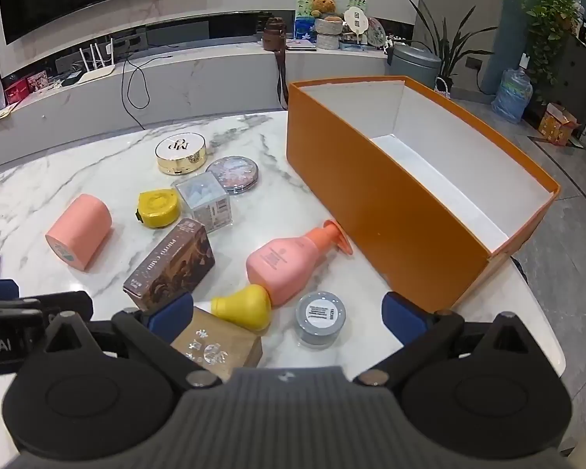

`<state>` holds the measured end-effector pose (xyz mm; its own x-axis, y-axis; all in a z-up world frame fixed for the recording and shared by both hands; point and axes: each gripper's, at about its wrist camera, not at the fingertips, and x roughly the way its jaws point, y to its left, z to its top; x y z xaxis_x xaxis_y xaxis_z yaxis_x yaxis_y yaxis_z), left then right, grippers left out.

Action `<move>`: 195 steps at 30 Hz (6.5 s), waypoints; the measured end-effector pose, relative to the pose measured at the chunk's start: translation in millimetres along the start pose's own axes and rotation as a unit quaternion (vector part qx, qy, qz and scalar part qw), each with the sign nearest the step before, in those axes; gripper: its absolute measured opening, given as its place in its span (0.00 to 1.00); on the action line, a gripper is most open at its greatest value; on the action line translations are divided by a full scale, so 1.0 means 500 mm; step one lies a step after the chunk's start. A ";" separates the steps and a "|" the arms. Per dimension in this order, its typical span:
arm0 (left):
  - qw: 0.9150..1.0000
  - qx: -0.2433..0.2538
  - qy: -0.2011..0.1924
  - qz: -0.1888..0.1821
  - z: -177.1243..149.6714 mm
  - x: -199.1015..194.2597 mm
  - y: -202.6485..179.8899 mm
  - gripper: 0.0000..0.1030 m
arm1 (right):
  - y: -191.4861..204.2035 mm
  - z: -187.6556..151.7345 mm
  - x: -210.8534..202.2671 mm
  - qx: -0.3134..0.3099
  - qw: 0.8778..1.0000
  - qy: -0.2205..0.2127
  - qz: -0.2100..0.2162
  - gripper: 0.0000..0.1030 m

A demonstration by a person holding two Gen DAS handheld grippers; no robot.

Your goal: Organize rigid objects

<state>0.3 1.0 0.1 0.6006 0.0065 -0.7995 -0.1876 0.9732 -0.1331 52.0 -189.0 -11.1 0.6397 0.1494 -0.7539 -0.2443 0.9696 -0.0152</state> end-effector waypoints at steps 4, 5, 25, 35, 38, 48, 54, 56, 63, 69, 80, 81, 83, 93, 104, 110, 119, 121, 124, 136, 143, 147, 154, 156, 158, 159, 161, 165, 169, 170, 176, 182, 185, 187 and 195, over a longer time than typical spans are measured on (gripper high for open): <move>1.000 0.004 -0.001 -0.004 -0.001 0.000 -0.004 0.99 | -0.002 0.001 0.001 0.000 1.000 -0.002 0.003 0.98; 1.000 0.003 -0.001 -0.003 -0.001 0.001 -0.004 0.99 | -0.002 0.001 0.001 0.000 1.000 -0.002 0.003 0.98; 1.000 0.003 0.000 -0.006 -0.002 0.001 -0.005 0.99 | -0.001 0.001 0.002 0.002 1.000 0.002 0.005 0.98; 1.000 0.003 0.000 -0.006 -0.002 0.001 -0.005 0.99 | -0.001 0.001 0.004 0.002 1.000 0.003 0.005 0.98; 1.000 0.003 0.000 -0.006 -0.002 0.001 -0.005 0.99 | -0.001 0.001 0.004 0.001 1.000 0.003 0.005 0.98; 1.000 0.003 0.001 -0.006 -0.002 0.001 -0.004 0.99 | -0.003 -0.001 0.005 0.003 1.000 0.004 0.006 0.98; 1.000 0.000 0.003 -0.008 -0.005 0.004 -0.006 0.99 | -0.003 -0.001 0.006 0.003 1.000 0.005 0.006 0.98; 1.000 0.000 0.003 -0.009 -0.006 0.004 -0.007 0.99 | -0.003 -0.001 0.006 0.003 1.000 0.005 0.006 0.98; 1.000 0.001 0.003 -0.008 -0.014 0.010 -0.017 0.99 | -0.008 -0.011 0.012 0.003 1.000 0.007 0.007 0.98; 1.000 0.001 0.003 -0.008 -0.014 0.010 -0.016 0.99 | -0.008 -0.012 0.011 0.003 1.000 0.007 0.007 0.98; 1.000 0.000 0.004 -0.008 -0.016 0.010 -0.019 0.99 | -0.007 -0.013 0.015 0.004 1.000 0.013 0.007 0.98; 1.000 0.000 0.004 -0.009 -0.015 0.010 -0.017 0.99 | -0.007 -0.012 0.015 0.004 1.000 0.013 0.007 0.98; 1.000 0.000 0.005 -0.009 -0.016 0.011 -0.019 0.99 | -0.007 -0.014 0.015 0.004 1.000 0.013 0.006 0.98; 1.000 -0.002 0.005 -0.009 -0.020 0.015 -0.021 0.99 | -0.007 -0.012 0.016 0.004 1.000 0.015 0.007 0.98; 1.000 -0.007 0.011 -0.023 -0.014 0.031 -0.006 0.99 | -0.007 -0.012 0.028 -0.008 1.000 0.019 0.013 0.98; 0.999 0.001 0.008 -0.038 -0.010 0.052 -0.004 0.99 | -0.046 0.004 0.032 -0.033 0.998 -0.008 0.049 0.98; 0.998 0.029 -0.011 -0.055 0.001 0.074 -0.033 0.99 | -0.120 -0.001 0.043 -0.030 0.998 -0.035 0.048 0.98; 0.998 0.035 -0.011 -0.059 0.004 0.086 -0.039 0.99 | -0.125 -0.010 0.049 -0.036 0.997 -0.024 0.063 0.98; 0.997 0.033 -0.008 -0.064 0.005 0.104 -0.041 0.99 | -0.126 -0.026 0.057 -0.045 0.995 -0.016 0.085 0.98; 0.995 0.057 -0.009 -0.081 0.006 0.143 -0.056 0.75 | -0.118 -0.059 0.115 -0.086 0.991 0.016 0.103 0.67; 0.994 0.071 -0.005 -0.077 0.016 0.176 -0.058 0.63 | -0.107 -0.065 0.131 -0.102 0.988 0.024 0.114 0.59; 0.995 0.071 -0.001 -0.075 0.021 0.193 -0.056 0.57 | -0.105 -0.068 0.142 -0.111 0.986 0.028 0.120 0.53; 0.994 0.082 0.009 -0.074 0.022 0.206 -0.062 0.48 | -0.098 -0.059 0.149 -0.128 0.984 0.020 0.126 0.47; 0.993 0.088 0.011 -0.071 0.020 0.208 -0.064 0.47 | -0.099 -0.057 0.152 -0.126 0.984 0.023 0.127 0.46; 0.993 0.096 0.011 -0.066 0.019 0.210 -0.067 0.45 | -0.097 -0.057 0.156 -0.128 0.983 0.025 0.127 0.45; 0.993 0.098 0.012 -0.065 0.019 0.213 -0.068 0.43 | -0.097 -0.057 0.157 -0.129 0.983 0.026 0.126 0.45; 0.993 0.097 0.014 -0.065 0.019 0.217 -0.067 0.42 | -0.097 -0.057 0.159 -0.129 0.983 0.027 0.126 0.44; 0.993 0.093 0.019 -0.065 0.019 0.226 -0.064 0.41 | -0.099 -0.058 0.164 -0.129 0.983 0.030 0.124 0.40; 0.993 0.093 0.022 -0.063 0.017 0.231 -0.063 0.29 | -0.101 -0.058 0.165 -0.128 0.983 0.031 0.128 0.40; 0.993 0.093 0.020 -0.063 0.017 0.231 -0.062 0.28 | -0.101 -0.058 0.165 -0.128 0.983 0.031 0.128 0.40; 0.993 0.098 0.018 -0.070 0.014 0.225 -0.064 0.25 | -0.102 -0.056 0.166 -0.128 0.982 0.034 0.131 0.40; 0.992 0.103 0.007 -0.071 0.018 0.203 -0.066 0.25 | -0.100 -0.048 0.159 -0.127 0.983 0.030 0.130 0.40; 0.992 0.100 0.002 -0.073 0.023 0.188 -0.065 0.25 | -0.098 -0.046 0.150 -0.133 0.983 0.023 0.125 0.40; 0.992 0.100 -0.003 -0.073 0.025 0.176 -0.066 0.25 | -0.101 -0.044 0.146 -0.131 0.983 0.022 0.125 0.40; 0.993 0.098 -0.014 -0.070 0.031 0.140 -0.064 0.25 | -0.110 -0.038 0.120 -0.124 0.984 0.009 0.126 0.40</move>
<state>60.4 -26.1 -42.6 0.6316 -0.1284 -0.7646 0.0517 0.9910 -0.1238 89.8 -237.1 -67.9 0.5236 0.3738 -0.7656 -0.5657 0.8245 0.0157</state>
